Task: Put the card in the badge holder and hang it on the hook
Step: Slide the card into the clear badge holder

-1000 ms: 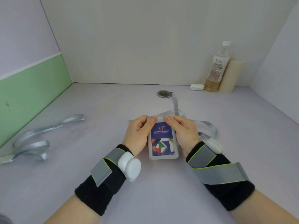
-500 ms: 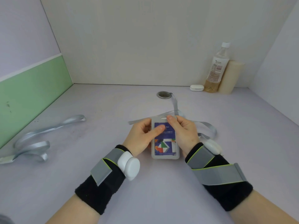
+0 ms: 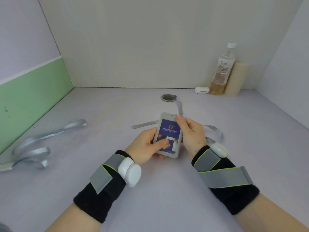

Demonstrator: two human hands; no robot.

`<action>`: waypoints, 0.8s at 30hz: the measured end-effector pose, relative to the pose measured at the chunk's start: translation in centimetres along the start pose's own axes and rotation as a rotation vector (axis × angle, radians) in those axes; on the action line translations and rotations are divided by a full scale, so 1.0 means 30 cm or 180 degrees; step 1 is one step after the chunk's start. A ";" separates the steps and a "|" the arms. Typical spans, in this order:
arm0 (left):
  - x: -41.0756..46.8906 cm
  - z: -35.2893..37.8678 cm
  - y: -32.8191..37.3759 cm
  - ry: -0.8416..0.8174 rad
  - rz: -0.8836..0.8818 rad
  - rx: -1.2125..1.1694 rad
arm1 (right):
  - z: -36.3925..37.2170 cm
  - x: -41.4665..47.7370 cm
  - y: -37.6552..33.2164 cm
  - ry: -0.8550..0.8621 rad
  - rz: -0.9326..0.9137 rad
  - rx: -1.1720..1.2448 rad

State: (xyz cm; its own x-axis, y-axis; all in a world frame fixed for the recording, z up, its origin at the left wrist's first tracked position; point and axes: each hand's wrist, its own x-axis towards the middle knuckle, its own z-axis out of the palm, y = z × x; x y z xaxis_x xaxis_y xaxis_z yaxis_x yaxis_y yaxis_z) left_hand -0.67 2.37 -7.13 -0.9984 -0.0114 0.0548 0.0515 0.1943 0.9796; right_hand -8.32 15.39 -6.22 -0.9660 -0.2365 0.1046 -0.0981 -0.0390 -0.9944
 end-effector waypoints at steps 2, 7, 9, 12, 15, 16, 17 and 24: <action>-0.005 0.000 0.006 0.0105 0.0076 -0.0065 | -0.002 0.001 0.002 0.0059 -0.0027 -0.0299; -0.010 0.000 0.014 0.0610 -0.0044 0.0252 | 0.016 -0.018 0.020 0.0188 -0.0146 -0.1076; -0.013 0.006 0.010 0.0627 -0.0047 0.0360 | 0.030 -0.025 0.026 0.0262 -0.0337 -0.1278; -0.016 0.018 0.006 0.0812 -0.0099 0.0400 | 0.045 -0.035 0.023 0.0455 -0.0558 -0.1722; -0.018 0.024 0.009 0.1348 0.0011 0.0906 | 0.060 -0.055 0.008 0.0424 -0.0690 -0.2135; -0.023 0.027 0.018 0.1506 0.0059 0.1111 | 0.067 -0.061 0.000 0.0410 -0.0745 -0.2231; -0.026 0.028 0.025 0.1608 0.0116 0.1332 | 0.074 -0.066 -0.008 0.0400 -0.0776 -0.2309; -0.073 -0.055 0.076 0.2157 0.0137 0.1463 | 0.194 -0.083 -0.107 0.0336 -0.0986 -0.1957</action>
State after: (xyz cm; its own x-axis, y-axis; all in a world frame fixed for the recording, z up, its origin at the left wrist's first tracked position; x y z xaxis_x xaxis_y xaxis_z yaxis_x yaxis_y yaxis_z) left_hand 1.67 1.22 -4.70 -0.7584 -0.5564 0.3395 -0.0716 0.5888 0.8051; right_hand -4.20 10.47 -3.21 -0.8866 -0.2063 0.4139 -0.4606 0.4747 -0.7500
